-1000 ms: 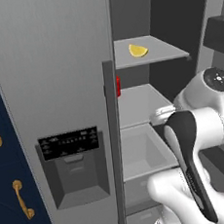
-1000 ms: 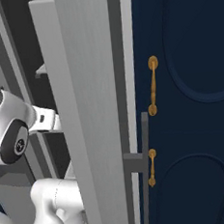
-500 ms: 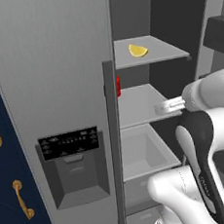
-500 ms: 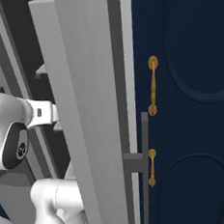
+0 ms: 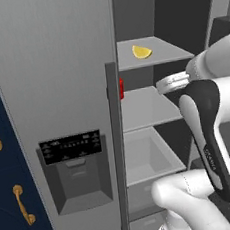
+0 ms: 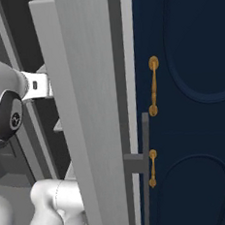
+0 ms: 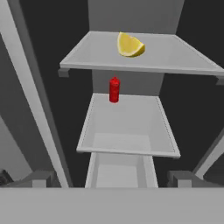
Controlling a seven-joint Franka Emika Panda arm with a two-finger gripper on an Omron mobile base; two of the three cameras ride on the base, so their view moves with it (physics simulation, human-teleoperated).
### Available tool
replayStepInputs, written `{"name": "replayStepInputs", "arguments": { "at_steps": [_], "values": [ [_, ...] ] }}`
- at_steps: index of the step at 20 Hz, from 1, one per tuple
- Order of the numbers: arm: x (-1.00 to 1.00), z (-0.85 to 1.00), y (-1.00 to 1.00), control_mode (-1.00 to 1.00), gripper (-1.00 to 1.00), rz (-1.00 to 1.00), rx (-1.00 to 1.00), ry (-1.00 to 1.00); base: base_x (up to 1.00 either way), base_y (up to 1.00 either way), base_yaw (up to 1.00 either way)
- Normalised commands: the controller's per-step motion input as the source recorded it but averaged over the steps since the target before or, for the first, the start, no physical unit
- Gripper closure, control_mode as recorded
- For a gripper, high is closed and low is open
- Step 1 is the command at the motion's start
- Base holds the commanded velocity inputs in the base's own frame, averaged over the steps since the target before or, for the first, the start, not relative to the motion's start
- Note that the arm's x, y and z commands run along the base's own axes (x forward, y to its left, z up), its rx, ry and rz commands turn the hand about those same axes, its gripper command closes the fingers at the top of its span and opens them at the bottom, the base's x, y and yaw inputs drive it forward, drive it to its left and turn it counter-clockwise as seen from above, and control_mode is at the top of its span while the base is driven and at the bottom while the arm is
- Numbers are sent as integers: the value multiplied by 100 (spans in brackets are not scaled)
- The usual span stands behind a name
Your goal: Grab a lemon wedge from the fridge and one ice cube from the ice bowl, and put them in the glass of lemonade.
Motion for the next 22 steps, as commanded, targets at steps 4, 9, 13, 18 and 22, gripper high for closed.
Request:
{"name": "replayStepInputs", "arguments": {
  "at_steps": [4,9,13,18,22],
  "values": [
    [44,10,0,-100,-100,1,0,0,0,0,0],
    [46,2,-1,-100,-100,0,0,0,0,0,0],
    [49,0,-8,-100,-100,0,0,0,0,0,0],
    [33,4,-18,-100,-100,0,0,0,0,0,0],
    [15,2,-18,-100,-100,0,0,0,0,0,0]
  ]
}}
